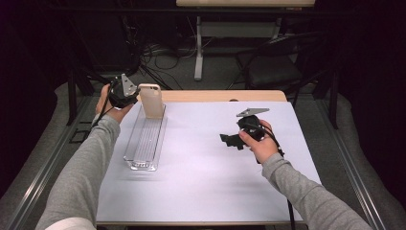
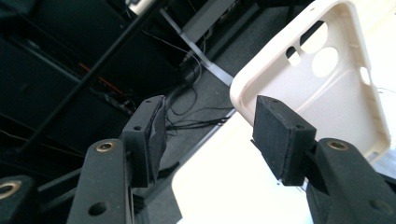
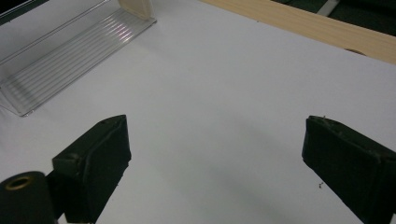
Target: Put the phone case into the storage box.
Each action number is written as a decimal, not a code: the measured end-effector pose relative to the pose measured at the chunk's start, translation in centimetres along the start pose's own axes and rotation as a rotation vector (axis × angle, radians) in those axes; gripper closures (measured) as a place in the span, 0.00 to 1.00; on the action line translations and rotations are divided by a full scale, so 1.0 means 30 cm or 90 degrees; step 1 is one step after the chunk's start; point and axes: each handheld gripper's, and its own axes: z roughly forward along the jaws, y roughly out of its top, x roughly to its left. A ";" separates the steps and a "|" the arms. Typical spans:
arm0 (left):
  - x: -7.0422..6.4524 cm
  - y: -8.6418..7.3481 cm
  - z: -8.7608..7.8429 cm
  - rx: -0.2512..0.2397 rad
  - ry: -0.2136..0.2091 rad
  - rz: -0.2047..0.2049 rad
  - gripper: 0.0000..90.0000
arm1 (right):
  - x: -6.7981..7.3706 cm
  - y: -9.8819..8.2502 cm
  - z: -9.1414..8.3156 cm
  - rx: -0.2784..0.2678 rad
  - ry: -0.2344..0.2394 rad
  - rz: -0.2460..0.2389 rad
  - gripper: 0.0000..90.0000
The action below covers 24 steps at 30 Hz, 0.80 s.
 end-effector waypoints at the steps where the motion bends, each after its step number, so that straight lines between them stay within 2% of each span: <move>1: 0.000 0.001 -0.003 0.004 0.002 -0.002 0.50 | 0.001 0.000 0.000 0.002 0.000 0.001 0.08; 7: 0.006 0.008 -0.022 0.001 -0.005 -0.013 0.49 | -0.003 0.000 -0.001 0.004 -0.001 0.002 0.09; 11: 0.012 0.012 -0.035 0.001 -0.018 -0.039 0.47 | -0.004 0.001 -0.001 0.002 -0.002 0.001 0.09; 14: 0.014 0.013 -0.043 0.017 -0.028 -0.058 0.48 | -0.003 0.002 -0.002 -0.001 -0.005 -0.001 0.09; 17: 0.017 0.013 -0.053 0.021 -0.038 -0.067 0.47 | -0.002 0.002 -0.002 0.001 -0.007 0.000 0.09; 24: 0.034 0.026 -0.092 0.013 -0.071 -0.128 0.39 | 0.003 0.007 -0.001 -0.003 -0.005 -0.006 0.09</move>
